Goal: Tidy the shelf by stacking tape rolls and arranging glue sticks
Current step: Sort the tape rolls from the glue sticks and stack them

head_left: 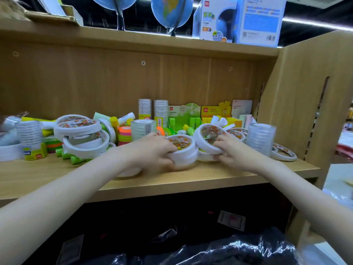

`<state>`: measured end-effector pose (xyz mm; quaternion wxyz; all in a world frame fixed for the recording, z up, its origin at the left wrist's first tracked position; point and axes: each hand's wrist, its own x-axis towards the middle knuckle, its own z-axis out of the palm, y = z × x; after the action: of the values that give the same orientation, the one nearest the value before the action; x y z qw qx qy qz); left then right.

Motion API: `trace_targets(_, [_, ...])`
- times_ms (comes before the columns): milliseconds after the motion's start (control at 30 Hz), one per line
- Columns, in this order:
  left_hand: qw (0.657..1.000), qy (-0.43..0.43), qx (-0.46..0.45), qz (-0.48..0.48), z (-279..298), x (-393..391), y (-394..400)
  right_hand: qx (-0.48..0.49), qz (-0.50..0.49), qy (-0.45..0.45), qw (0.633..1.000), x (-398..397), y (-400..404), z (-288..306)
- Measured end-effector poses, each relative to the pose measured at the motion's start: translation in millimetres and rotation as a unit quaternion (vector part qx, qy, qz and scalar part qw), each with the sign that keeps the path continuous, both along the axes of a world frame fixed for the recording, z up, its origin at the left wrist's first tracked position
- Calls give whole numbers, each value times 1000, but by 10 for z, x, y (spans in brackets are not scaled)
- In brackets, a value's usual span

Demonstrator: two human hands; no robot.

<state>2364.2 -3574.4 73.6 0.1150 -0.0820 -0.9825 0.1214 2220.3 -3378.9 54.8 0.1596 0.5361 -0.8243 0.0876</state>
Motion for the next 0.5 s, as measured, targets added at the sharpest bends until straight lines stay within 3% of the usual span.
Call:
trace_targets(67, [994, 32, 103, -30, 36, 50, -60, -51, 24, -47, 997, 5, 54, 99])
trace_targets(133, [986, 69, 150, -28, 64, 66, -118, -118, 37, -162, 979, -22, 132, 192])
trace_targets(267, [995, 71, 64, 37, -7, -19, -90, -222, 82, -387, 891, -73, 260, 281])
trace_targets(500, [997, 34, -41, 58, -135, -171, -39, -265, 114, -482, 828, -42, 346, 294])
